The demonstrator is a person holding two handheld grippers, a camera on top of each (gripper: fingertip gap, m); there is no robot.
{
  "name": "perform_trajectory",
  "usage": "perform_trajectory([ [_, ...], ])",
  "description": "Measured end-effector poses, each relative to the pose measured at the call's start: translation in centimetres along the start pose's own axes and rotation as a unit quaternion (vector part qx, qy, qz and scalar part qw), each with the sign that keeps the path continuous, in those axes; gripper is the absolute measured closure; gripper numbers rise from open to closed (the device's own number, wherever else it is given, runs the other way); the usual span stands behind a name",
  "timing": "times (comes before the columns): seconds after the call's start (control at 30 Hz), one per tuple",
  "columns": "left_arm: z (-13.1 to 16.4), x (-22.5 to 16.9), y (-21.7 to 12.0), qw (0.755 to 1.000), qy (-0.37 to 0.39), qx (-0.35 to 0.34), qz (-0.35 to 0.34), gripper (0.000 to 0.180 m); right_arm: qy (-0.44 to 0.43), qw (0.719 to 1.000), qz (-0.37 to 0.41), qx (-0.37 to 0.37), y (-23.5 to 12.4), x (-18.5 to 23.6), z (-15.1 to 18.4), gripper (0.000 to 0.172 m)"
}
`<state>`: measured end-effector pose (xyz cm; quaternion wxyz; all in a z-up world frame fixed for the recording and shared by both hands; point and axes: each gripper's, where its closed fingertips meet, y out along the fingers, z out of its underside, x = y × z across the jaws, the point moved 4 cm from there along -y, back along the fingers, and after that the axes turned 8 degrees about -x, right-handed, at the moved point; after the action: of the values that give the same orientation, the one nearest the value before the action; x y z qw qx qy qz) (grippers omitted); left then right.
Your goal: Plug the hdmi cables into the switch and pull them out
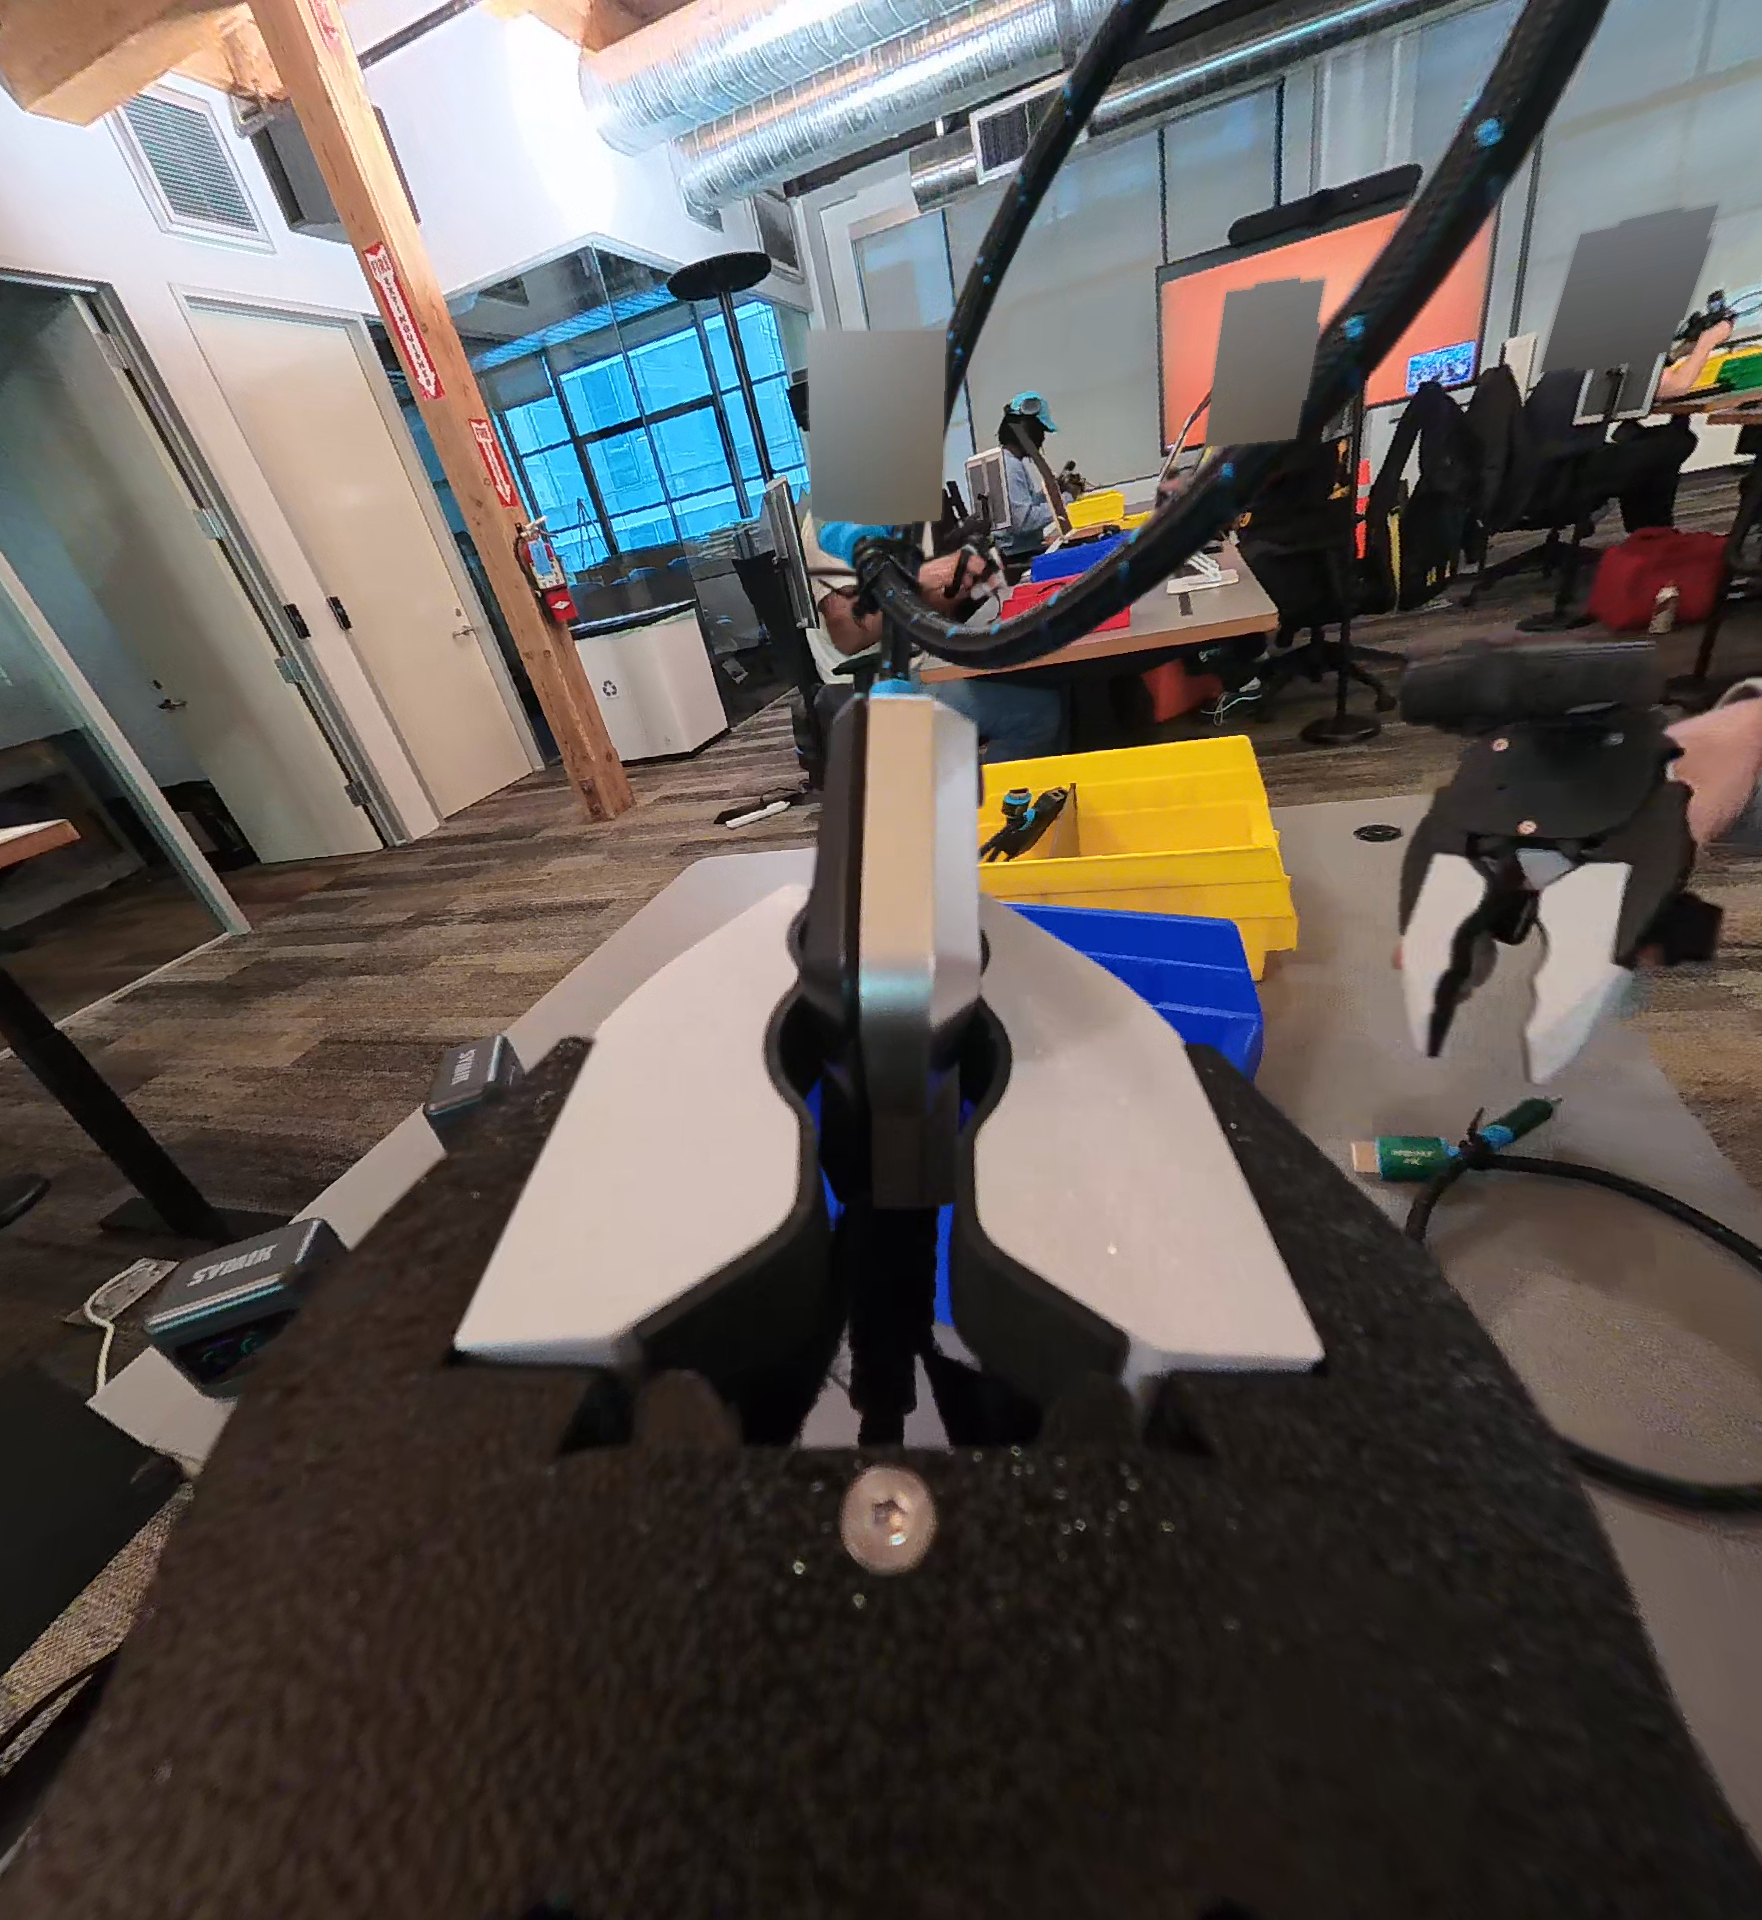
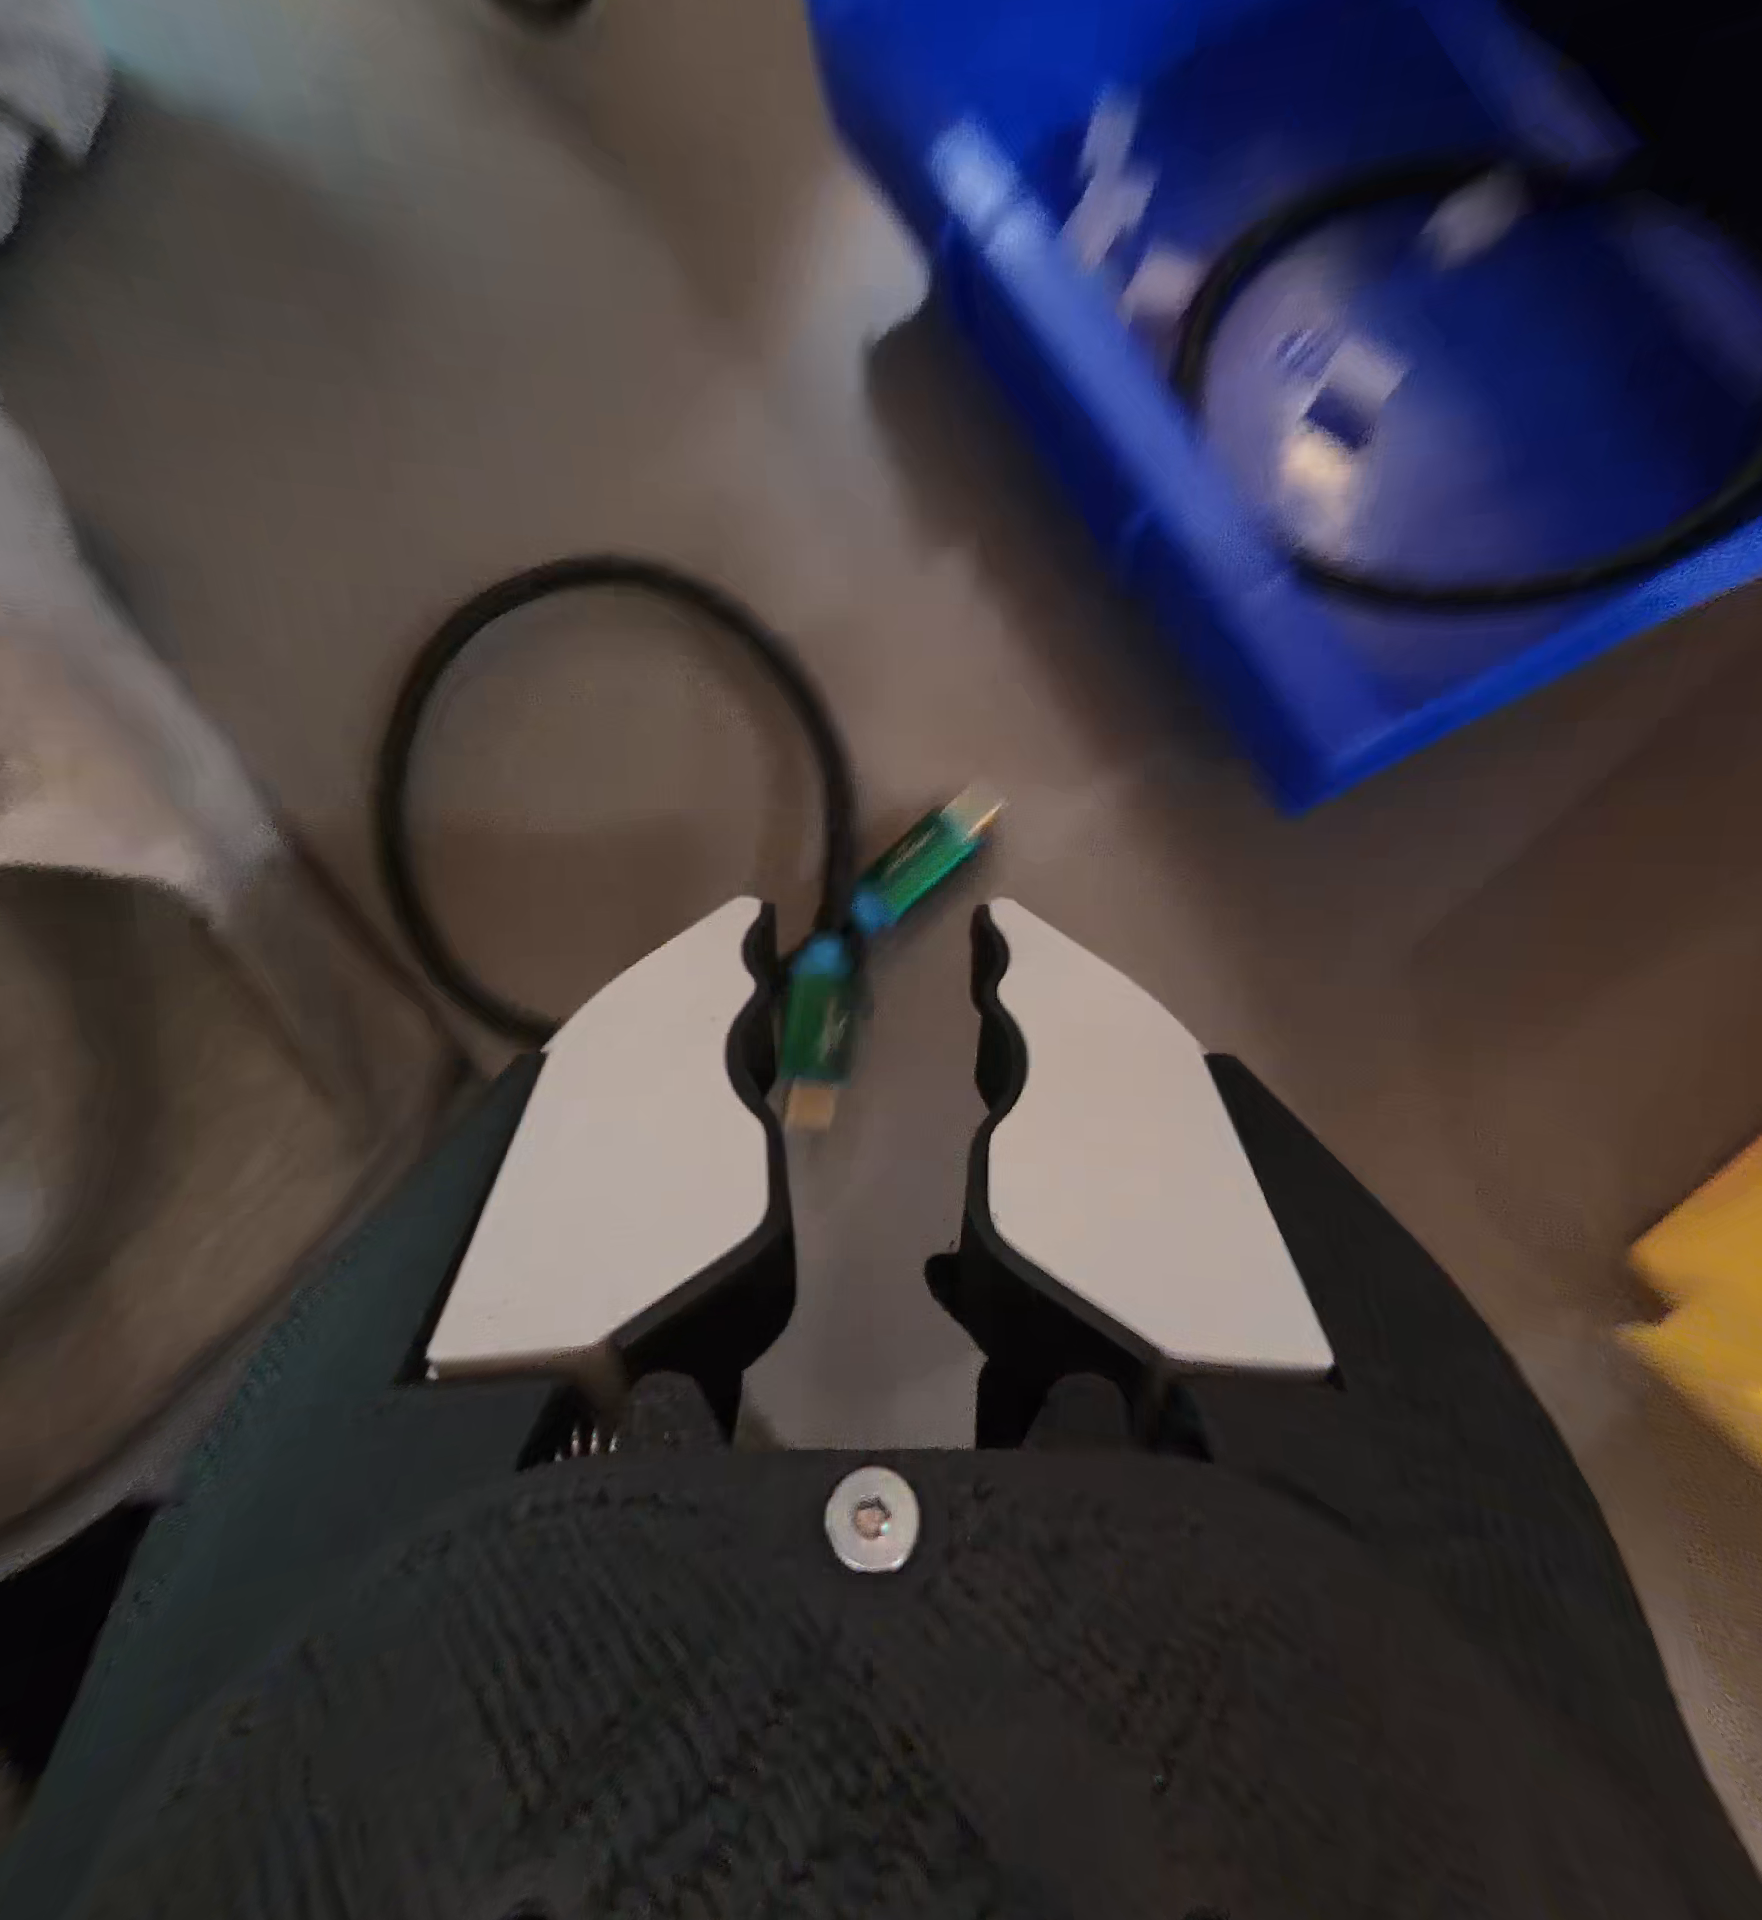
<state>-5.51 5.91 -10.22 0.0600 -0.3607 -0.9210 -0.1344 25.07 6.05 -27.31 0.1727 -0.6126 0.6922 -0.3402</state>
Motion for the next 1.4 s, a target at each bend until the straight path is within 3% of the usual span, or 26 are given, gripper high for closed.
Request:
perform_trajectory([
  [0.17,0.3,-0.3,0.2,1.000,0.003,0.008,0.007,0.158,0.000,0.994,-0.026,0.110,-0.1,1.3,4.1,0.132],
  [0.33,0.5,-0.6,0.4,1.000,0.004,0.012,0.013,0.158,0.028,0.994,-0.058,0.089,0.8,1.6,3.9,0.132],
  [0.43,0.6,-0.7,0.5,1.000,0.005,0.015,0.016,0.158,0.095,0.986,-0.114,0.074,0.9,1.6,3.6,0.129],
  [0.6,0.7,-1.0,0.6,1.000,0.006,0.018,0.023,0.158,0.248,0.943,-0.212,0.065,1.5,0.3,3.7,0.127],
  [0.77,0.9,-1.3,0.8,0.999,0.011,0.025,0.028,0.158,0.320,0.893,-0.305,0.081,2.1,0.3,3.2,0.128],
  [0.87,1.0,-1.4,0.9,0.999,0.013,0.027,0.030,0.158,0.343,0.878,-0.319,0.095,2.8,0.4,3.1,0.137],
  [0.93,1.0,-1.4,0.9,0.999,0.013,0.028,0.030,0.158,0.360,0.875,-0.310,0.094,3.5,0.2,3.1,0.153],
  [1.23,1.2,-1.2,0.9,0.999,0.005,0.028,0.028,0.158,0.400,0.861,-0.314,-0.022,3.0,1.0,2.5,0.153],
  [1.4,1.2,-1.1,0.9,0.999,0.009,0.026,0.021,0.158,0.346,0.888,-0.278,-0.121,1.6,2.5,0.2,0.154],
])
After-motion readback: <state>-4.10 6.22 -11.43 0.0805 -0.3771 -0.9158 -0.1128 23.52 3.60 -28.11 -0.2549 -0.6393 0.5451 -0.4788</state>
